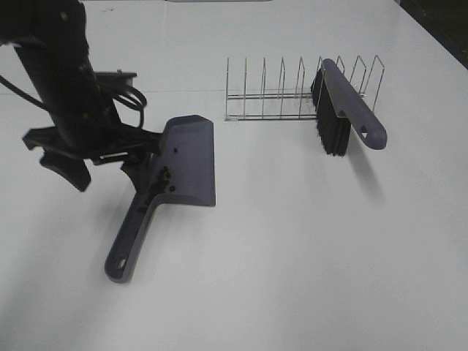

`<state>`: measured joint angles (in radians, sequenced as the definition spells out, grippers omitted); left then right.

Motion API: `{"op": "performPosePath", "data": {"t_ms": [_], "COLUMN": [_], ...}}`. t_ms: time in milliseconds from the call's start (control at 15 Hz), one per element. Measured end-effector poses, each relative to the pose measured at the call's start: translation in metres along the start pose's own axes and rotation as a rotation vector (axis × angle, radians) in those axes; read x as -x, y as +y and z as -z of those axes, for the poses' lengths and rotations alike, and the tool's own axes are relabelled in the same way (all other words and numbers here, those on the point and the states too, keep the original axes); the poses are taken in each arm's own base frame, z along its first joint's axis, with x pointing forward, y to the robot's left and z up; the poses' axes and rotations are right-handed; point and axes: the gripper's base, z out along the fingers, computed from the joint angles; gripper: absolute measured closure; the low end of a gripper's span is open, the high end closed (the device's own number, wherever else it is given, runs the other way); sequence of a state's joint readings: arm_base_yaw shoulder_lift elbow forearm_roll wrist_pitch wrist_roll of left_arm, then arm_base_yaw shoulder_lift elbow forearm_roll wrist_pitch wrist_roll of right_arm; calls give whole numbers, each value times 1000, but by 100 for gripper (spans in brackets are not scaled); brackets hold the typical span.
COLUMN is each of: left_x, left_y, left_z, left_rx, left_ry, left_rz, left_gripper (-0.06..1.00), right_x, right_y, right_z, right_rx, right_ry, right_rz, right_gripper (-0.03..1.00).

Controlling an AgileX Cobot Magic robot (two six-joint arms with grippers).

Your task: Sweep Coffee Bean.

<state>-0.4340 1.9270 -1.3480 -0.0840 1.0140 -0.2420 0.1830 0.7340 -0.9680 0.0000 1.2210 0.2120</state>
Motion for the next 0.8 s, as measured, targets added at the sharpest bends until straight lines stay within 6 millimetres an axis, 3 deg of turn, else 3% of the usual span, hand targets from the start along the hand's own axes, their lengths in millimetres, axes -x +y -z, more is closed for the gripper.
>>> {"op": "performPosePath", "data": {"t_ms": [200,400,467,533,800], "left_x": [-28,-88,-98,-124,-221], "left_y": [12,25,27,34,63], "left_z": [81,141,146,155,146], "left_rx": [64,16,11,0,-28], "left_ry": [-140,-293,-311,-347,-442], "left_rz": [-18,-10,-16,-21,-27], "left_gripper": [18,18,18,18,18], "right_x": [-46,-84,-89,-100,-123], "right_y": [-9,-17,-18,-20,-25], "right_z": [-1,-8,-10,-12,-14], "right_rx": [13,15,16,17,35], "right_ry": [-19,-36,-38,-50,-146], "right_rz": [78,150,157,170,226], "right_gripper": [27,27,27,27,27]}}
